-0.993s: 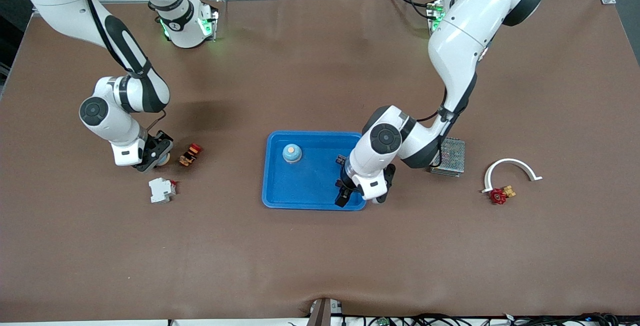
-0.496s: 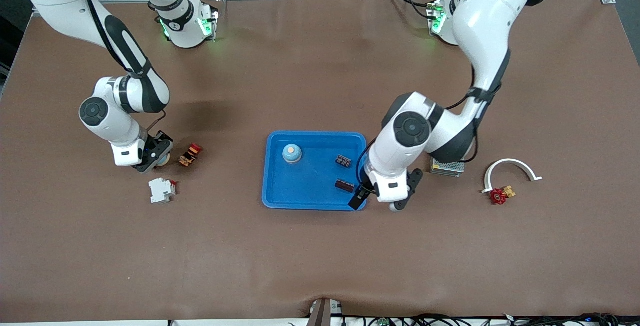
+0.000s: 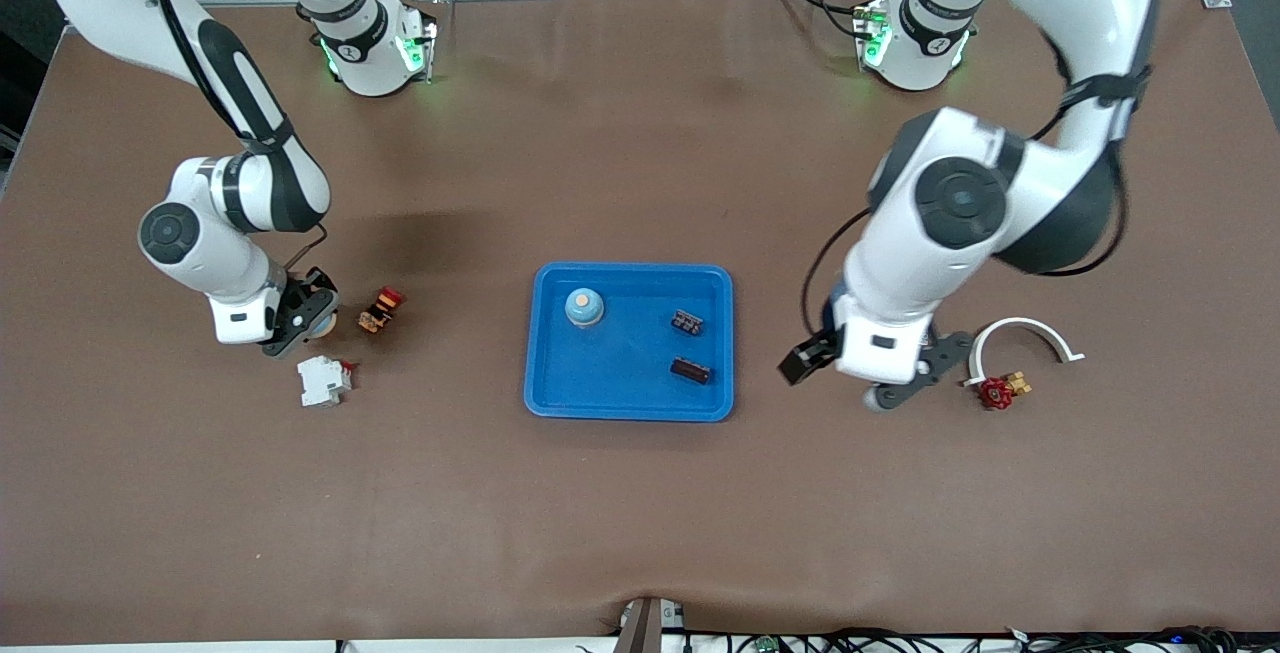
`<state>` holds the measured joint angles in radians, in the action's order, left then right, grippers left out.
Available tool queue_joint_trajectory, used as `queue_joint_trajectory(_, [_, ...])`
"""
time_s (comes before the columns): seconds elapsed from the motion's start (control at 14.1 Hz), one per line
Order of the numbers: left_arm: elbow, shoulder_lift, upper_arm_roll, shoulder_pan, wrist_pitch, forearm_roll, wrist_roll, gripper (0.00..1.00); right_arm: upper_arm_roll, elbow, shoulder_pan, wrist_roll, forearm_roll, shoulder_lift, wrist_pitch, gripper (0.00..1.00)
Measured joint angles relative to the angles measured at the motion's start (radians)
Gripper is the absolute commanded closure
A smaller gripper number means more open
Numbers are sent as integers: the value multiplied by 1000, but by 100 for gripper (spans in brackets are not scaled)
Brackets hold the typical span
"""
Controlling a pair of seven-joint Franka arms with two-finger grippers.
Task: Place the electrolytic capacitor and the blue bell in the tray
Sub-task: 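Open the left gripper to release the capacitor in the tray, then withdraw the left arm to rest while the right gripper lifts the bell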
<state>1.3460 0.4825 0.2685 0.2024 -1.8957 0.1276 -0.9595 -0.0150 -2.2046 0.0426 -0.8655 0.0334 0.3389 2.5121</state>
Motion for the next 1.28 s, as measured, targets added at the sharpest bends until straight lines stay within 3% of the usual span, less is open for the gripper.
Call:
queue_joint_trajectory(0.35, [0, -126, -3, -128, 157, 0, 310, 0, -8, 182, -6, 44, -48, -29, -316, 58])
queue_joint_trajectory(0.78, [1, -243, -3, -197, 294, 0, 490, 0, -20, 392, -167, 486, -51, -44, -537, 58])
queue_joint_trajectory(0.92, [2, -288, -24, -204, 350, 0, 581, 0, -22, 448, -240, 652, -64, -45, -567, 58])
queue_joint_trajectory(1.28, [55, -410, -92, -203, 450, -1, 746, 0, -23, 527, -356, 952, -225, -9, -540, 58])
